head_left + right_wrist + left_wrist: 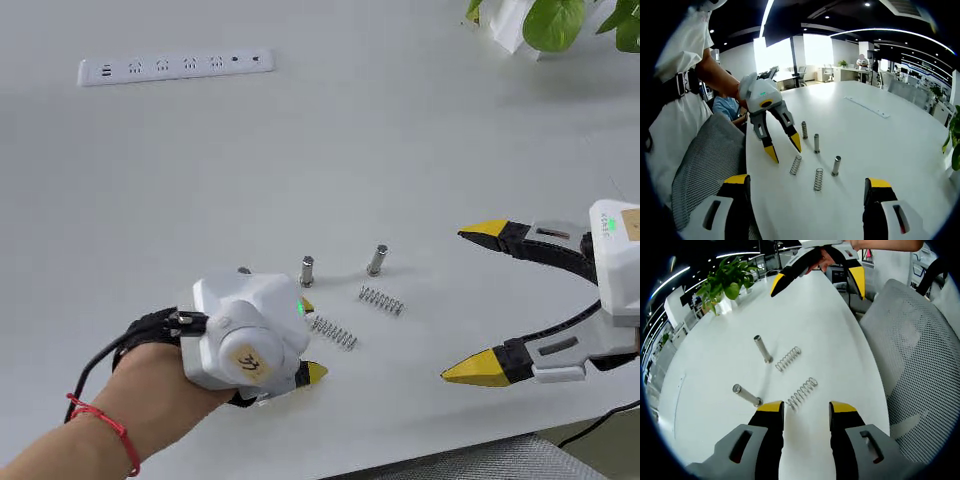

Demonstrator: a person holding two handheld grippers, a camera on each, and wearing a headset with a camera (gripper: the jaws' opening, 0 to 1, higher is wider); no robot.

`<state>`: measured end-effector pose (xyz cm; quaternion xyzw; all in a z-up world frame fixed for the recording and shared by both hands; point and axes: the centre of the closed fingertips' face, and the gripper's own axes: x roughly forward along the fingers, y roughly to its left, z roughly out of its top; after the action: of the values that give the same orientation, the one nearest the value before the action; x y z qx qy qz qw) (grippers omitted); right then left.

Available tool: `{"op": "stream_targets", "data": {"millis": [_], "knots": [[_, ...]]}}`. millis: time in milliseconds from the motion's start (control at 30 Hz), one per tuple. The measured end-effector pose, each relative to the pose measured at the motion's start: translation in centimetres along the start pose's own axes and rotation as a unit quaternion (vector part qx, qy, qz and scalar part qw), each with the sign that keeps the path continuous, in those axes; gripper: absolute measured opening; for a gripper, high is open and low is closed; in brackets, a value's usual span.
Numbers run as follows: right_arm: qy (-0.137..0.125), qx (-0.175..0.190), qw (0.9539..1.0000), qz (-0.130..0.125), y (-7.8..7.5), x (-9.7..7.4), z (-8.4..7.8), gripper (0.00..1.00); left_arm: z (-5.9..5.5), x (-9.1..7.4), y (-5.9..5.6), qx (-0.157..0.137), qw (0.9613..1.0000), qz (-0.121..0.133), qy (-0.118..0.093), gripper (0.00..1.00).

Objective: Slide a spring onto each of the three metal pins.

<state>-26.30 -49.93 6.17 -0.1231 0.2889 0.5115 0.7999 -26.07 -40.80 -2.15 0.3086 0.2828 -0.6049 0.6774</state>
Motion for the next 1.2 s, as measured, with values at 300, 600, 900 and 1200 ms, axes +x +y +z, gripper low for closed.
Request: {"op": "stream_targets", "data": {"millis": [300,600,900,1200], "knots": [[-0.006,0.012,0.9999,-0.008,0.0,-0.2,-0.4,0.93,-0.3,1.2,0.4,0.010,0.9996,0.004,0.025,0.30],[-0.007,0.018,0.9998,-0.011,0.1,-0.2,-0.7,0.91,-0.9,1.1,0.4,-0.008,0.9994,0.005,0.032,0.23],[-0.009,0.019,0.9997,-0.012,0.2,-0.1,-0.7,0.90,-1.3,0.9,0.1,-0.017,0.9992,0.004,0.036,0.14],[-0.011,0.020,0.9996,-0.014,0.2,-0.1,-0.6,0.90,-1.4,0.7,-0.1,-0.016,0.9989,-0.001,0.044,0.08]]}}
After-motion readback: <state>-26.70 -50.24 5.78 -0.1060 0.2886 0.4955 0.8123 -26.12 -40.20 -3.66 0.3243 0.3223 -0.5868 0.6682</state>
